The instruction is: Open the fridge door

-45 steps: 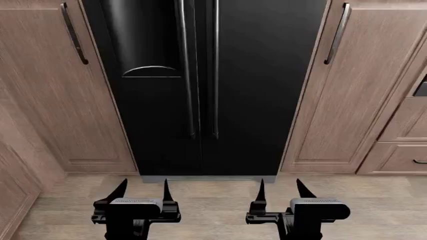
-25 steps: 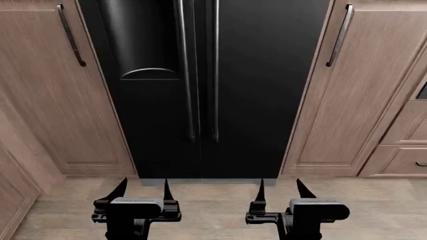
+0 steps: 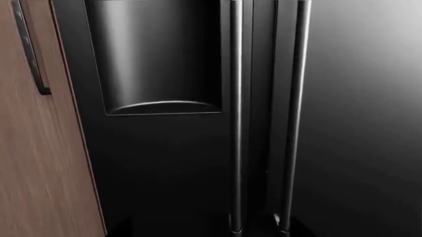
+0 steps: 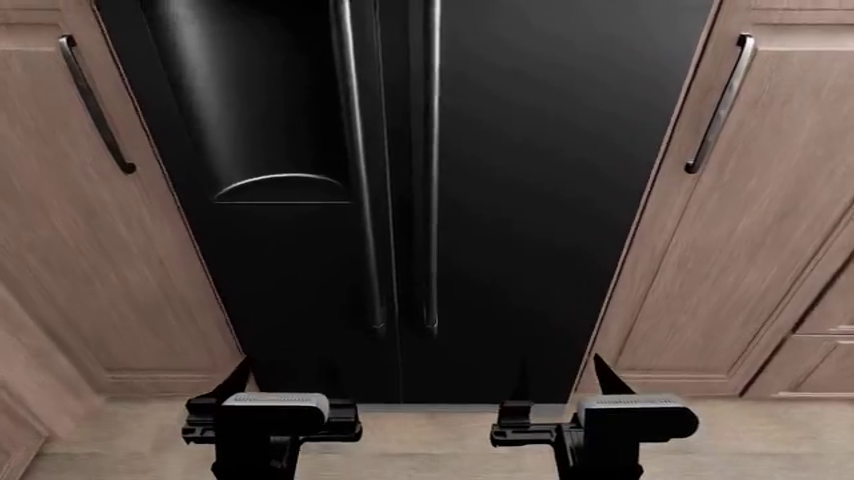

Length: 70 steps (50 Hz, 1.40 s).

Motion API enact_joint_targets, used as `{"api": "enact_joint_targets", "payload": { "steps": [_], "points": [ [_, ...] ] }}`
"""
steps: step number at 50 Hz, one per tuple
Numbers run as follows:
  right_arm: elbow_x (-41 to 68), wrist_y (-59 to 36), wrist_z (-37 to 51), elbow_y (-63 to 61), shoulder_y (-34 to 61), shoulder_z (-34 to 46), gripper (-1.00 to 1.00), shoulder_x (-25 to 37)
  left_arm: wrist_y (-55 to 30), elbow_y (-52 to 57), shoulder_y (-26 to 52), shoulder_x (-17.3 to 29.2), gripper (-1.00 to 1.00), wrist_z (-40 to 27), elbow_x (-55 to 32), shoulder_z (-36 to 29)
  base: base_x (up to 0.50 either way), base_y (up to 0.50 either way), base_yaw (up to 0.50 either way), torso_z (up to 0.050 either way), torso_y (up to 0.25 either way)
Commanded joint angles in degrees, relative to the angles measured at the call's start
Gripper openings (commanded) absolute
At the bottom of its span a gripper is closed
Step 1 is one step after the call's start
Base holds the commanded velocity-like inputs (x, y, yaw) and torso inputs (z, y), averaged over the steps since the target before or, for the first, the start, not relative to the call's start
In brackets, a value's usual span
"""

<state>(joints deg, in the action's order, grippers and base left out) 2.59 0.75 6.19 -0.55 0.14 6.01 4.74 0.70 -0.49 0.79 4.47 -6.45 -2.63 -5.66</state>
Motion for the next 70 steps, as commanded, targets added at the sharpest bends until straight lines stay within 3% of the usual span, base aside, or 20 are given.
{"api": "enact_joint_targets", "payload": {
  "steps": [1,22,70],
  "points": [
    [0.4,0.2,1.1,0.6,0.5,1.0,1.0,0.8,0.2,0.1,-0.3,1.1,1.0,-0.7,-0.8,-0.9,0.45,0.0,0.0,0.0,0.0],
    [2.1,-1.3,3.0,0.2,0.8,1.8,1.0,1.7,-0.1,0.1,0.2,2.1,1.0,-2.3,-1.8,-2.4,0.35,0.07,0.0,0.0,0.0],
    [3.2,0.1,5.2,0.1,0.8,4.4,1.0,3.8,-0.4,-0.2,0.8,4.0,1.0,-4.5,-3.3,-5.0,0.06,0.02,0.0,0.0,0.0]
  ]
}}
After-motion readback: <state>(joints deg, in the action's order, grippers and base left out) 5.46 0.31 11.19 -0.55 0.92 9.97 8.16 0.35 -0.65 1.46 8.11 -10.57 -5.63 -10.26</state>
